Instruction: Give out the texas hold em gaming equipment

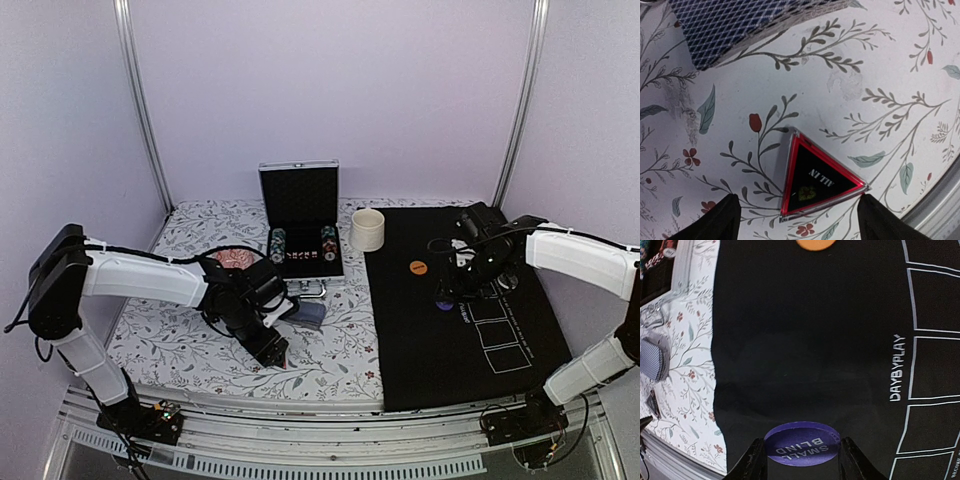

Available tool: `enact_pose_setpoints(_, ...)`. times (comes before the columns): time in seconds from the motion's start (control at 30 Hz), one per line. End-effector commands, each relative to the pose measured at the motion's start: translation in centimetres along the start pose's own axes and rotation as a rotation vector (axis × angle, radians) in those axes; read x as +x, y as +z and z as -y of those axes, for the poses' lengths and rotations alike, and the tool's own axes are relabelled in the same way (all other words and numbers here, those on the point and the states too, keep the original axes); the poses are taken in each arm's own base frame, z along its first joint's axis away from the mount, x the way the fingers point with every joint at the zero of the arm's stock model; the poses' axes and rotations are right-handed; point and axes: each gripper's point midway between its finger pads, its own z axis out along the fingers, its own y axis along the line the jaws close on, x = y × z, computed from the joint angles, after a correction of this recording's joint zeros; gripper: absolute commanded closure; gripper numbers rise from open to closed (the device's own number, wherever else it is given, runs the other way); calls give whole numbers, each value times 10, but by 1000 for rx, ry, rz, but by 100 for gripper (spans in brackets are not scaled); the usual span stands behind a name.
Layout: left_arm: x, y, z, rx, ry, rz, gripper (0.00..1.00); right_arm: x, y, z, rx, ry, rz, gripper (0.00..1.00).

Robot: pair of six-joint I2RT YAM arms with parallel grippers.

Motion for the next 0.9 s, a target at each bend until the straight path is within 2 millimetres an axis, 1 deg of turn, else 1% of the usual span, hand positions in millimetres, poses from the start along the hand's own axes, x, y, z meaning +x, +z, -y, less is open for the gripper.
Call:
enact_pose_setpoints(0.0,-7,1,8,19,14,6,17,-25,-19,22,67,-24,65,71)
enact_pose_setpoints(0.1,-7,2,8,18,16,5,17,-32,-23,35,107,-19,76,71)
enact_pose_setpoints(0.17,-6,2,8,20,16,1,17,-33,-24,40,123,-19,80,71)
enact_pose_setpoints(0.4,-3,5,9,26,11,-8,17,-27,-19,44,127,-22,62,71)
enact_pose_setpoints(0.7,-5,6,25,61,76,-5,14,-22,-16,41,103,-32,50,71)
enact_pose_setpoints(0.87,-4,11,26,52,85,-17,13,-16,-13,48,137,-38,29,72)
